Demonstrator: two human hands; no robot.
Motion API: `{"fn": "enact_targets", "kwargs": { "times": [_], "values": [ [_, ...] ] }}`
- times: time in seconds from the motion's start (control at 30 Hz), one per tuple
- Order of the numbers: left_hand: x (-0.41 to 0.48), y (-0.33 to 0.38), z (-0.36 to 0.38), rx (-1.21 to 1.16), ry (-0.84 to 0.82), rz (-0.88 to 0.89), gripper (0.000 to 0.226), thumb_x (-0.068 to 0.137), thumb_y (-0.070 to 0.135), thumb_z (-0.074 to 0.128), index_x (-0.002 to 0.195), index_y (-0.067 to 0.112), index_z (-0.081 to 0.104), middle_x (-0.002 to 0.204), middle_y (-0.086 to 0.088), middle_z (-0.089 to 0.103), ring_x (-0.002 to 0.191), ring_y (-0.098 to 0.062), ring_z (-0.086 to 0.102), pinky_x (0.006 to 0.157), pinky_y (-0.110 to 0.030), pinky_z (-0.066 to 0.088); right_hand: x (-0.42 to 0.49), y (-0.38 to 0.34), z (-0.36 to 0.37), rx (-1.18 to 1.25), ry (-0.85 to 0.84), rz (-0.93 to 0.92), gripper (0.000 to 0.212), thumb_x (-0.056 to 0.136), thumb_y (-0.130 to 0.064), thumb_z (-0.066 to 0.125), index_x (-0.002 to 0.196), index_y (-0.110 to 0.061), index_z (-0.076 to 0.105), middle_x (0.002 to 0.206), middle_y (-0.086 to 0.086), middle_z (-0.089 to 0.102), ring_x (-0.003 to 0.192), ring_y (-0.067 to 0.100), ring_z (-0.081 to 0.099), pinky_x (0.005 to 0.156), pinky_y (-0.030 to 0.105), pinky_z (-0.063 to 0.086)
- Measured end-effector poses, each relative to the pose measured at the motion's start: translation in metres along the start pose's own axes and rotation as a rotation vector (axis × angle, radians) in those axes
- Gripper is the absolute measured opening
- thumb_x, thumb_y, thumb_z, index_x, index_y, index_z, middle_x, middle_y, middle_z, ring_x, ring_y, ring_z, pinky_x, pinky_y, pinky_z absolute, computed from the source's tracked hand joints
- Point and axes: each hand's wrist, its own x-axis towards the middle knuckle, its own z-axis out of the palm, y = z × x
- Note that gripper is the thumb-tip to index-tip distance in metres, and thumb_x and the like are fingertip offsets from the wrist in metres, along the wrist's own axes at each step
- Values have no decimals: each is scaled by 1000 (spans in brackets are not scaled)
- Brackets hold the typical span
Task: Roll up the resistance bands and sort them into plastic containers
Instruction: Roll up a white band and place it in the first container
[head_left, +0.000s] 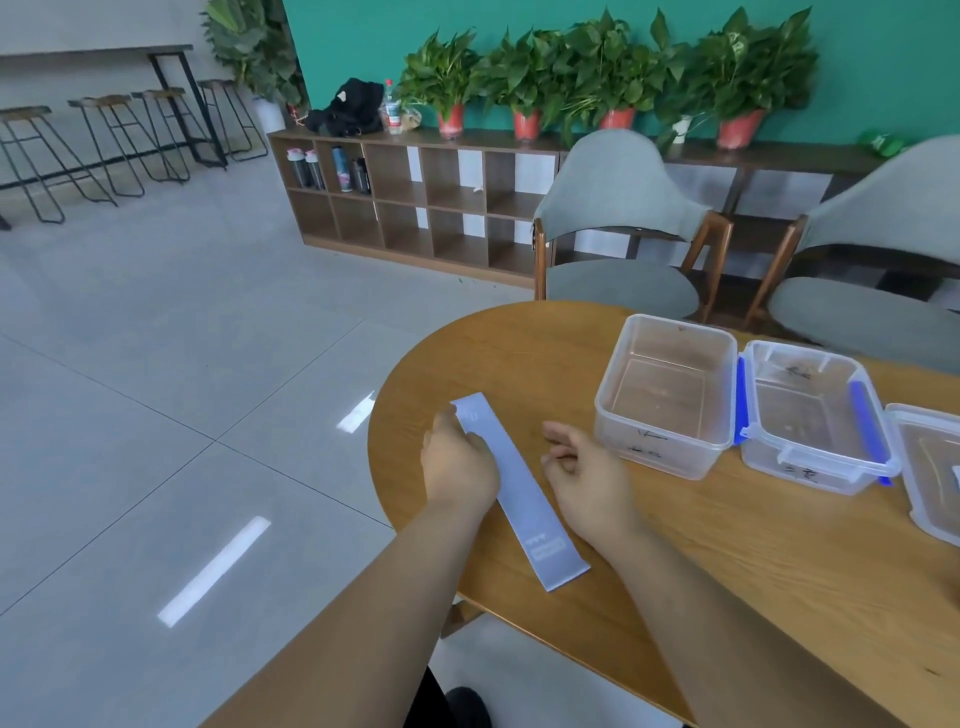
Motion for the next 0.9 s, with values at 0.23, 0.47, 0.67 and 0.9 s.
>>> {"fn": "enact_targets", "kwargs": {
  "times": [0.23, 0.47, 0.67, 0.9],
  "values": [
    [-21, 0, -2, 57, -147, 61, 54, 106, 9, 41, 159, 13, 37, 113, 6, 56, 96, -13, 56, 81, -30, 47, -17, 10, 10, -336, 1, -294, 36, 94, -20, 67, 129, -24, 71, 123, -13, 70, 115, 13, 54, 96, 30, 52],
    [-30, -7, 12, -37, -322, 201, 55, 98, 10, 46, 151, 22, 50, 137, 6, 65, 129, -8, 59, 114, -38, 48, -40, 21, -4, -418, 116, -268, 27, 90, -22, 71, 116, -27, 76, 125, -16, 70, 114, 18, 54, 99, 39, 50],
    [-50, -27, 3, 204, -145, 475, 50, 103, 8, 49, 151, 20, 52, 139, 5, 63, 128, -15, 53, 109, -31, 45, -58, 26, -20, -450, 144, -238, 28, 94, -27, 67, 121, -30, 74, 129, -17, 68, 119, 16, 50, 102, 41, 49],
    [-54, -50, -5, 364, -157, 646, 48, 99, 13, 55, 143, 32, 59, 134, 18, 64, 126, -9, 46, 99, -26, 32, -60, 18, -17, -600, 10, -253, 40, 105, -35, 50, 145, -37, 56, 154, -22, 49, 139, 10, 35, 106, 37, 36]
  ]
}}
